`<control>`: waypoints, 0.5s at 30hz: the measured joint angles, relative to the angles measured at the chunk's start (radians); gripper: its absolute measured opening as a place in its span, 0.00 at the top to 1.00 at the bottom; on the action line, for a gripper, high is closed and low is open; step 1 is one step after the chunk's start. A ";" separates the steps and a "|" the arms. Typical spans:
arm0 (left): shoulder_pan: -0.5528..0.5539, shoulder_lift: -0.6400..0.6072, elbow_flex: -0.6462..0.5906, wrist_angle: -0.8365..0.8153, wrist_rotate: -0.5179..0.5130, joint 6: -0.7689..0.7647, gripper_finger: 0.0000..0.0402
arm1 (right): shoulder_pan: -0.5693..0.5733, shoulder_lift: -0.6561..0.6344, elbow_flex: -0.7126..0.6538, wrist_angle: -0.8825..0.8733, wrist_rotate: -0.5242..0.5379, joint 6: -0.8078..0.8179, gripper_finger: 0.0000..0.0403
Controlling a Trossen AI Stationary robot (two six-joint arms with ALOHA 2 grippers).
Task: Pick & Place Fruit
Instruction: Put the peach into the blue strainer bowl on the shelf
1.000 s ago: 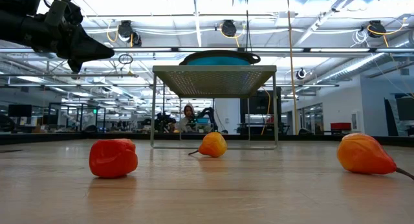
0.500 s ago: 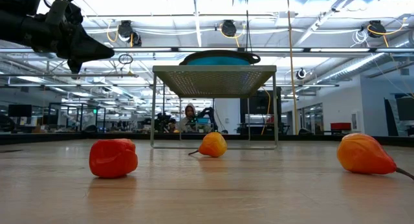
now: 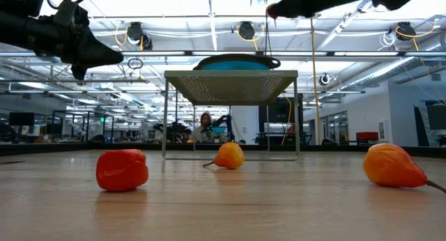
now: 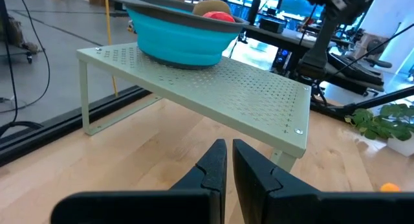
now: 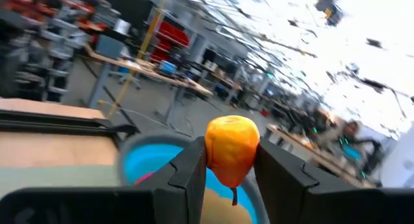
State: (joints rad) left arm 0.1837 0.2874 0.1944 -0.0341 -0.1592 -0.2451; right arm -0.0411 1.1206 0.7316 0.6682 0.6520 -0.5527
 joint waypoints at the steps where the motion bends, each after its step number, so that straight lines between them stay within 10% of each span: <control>1: 0.000 0.000 0.000 0.000 0.000 -0.001 0.94 | -0.021 0.000 0.005 -0.013 0.000 0.019 0.72; 15: 0.000 0.000 0.000 0.000 -0.041 -0.008 0.94 | -0.299 0.008 0.233 -0.474 -0.323 0.319 0.72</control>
State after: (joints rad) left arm 0.1837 0.2878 0.1945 -0.0338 -0.1997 -0.2527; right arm -0.3401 1.1282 0.9647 0.1939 0.3290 -0.2340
